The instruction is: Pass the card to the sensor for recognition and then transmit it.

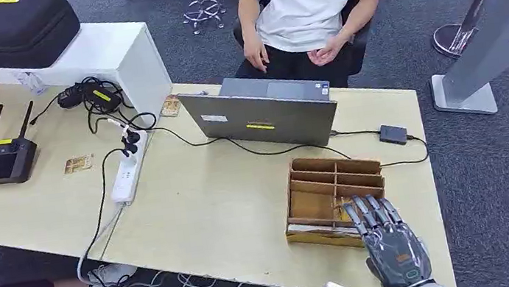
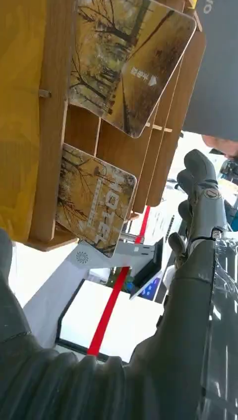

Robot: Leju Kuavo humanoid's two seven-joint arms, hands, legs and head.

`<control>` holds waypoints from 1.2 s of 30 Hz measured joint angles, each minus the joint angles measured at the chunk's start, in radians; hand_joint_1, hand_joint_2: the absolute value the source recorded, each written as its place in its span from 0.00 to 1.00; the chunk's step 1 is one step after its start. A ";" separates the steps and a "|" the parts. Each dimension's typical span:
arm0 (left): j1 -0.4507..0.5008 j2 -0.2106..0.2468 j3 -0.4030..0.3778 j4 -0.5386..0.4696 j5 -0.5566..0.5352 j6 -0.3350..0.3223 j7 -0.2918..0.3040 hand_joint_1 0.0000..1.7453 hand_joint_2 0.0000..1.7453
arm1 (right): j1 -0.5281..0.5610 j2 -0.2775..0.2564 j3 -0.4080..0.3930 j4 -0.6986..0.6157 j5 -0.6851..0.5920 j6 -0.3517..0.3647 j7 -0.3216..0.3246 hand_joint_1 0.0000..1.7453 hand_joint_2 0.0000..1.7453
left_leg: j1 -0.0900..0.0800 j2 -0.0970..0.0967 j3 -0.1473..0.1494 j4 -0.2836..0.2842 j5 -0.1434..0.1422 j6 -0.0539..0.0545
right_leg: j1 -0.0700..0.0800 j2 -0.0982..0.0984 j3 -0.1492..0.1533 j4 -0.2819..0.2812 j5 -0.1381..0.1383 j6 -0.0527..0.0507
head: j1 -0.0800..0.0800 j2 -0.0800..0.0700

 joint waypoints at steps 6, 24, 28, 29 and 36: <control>-0.001 0.002 0.000 0.000 -0.003 0.000 0.000 0.00 1.00 | -0.003 0.008 -0.009 0.005 -0.002 0.011 0.001 0.00 1.00 | 0.000 0.000 0.000 0.000 0.000 0.000 | 0.000 0.000 0.000 0.000 0.000 0.000 | 0.000 0.000; -0.001 0.002 0.001 0.000 -0.003 0.005 0.000 0.00 1.00 | -0.013 0.018 -0.017 0.013 0.020 0.032 0.022 0.97 1.00 | 0.000 0.000 0.000 0.000 0.000 0.000 | 0.000 0.000 0.000 0.000 0.000 0.000 | 0.000 0.000; -0.001 0.002 0.002 0.000 -0.003 0.005 0.000 0.00 1.00 | -0.013 0.018 -0.017 0.013 0.020 0.032 0.023 0.97 1.00 | 0.000 0.000 0.000 0.000 0.000 0.000 | 0.000 0.000 0.000 0.000 0.000 0.000 | 0.000 0.000; -0.001 0.002 0.002 0.000 -0.003 0.005 0.000 0.00 1.00 | -0.014 0.018 -0.017 0.013 0.020 0.032 0.024 0.97 1.00 | 0.000 0.000 0.000 0.000 0.000 0.000 | 0.000 0.000 0.000 0.000 0.000 0.000 | 0.000 0.000; -0.001 0.002 0.002 0.000 -0.003 0.005 0.000 0.00 1.00 | -0.015 0.019 -0.018 0.013 0.023 0.029 0.024 1.00 1.00 | 0.000 0.000 0.000 0.000 0.000 0.000 | 0.000 0.000 0.000 0.000 0.000 0.000 | 0.000 0.000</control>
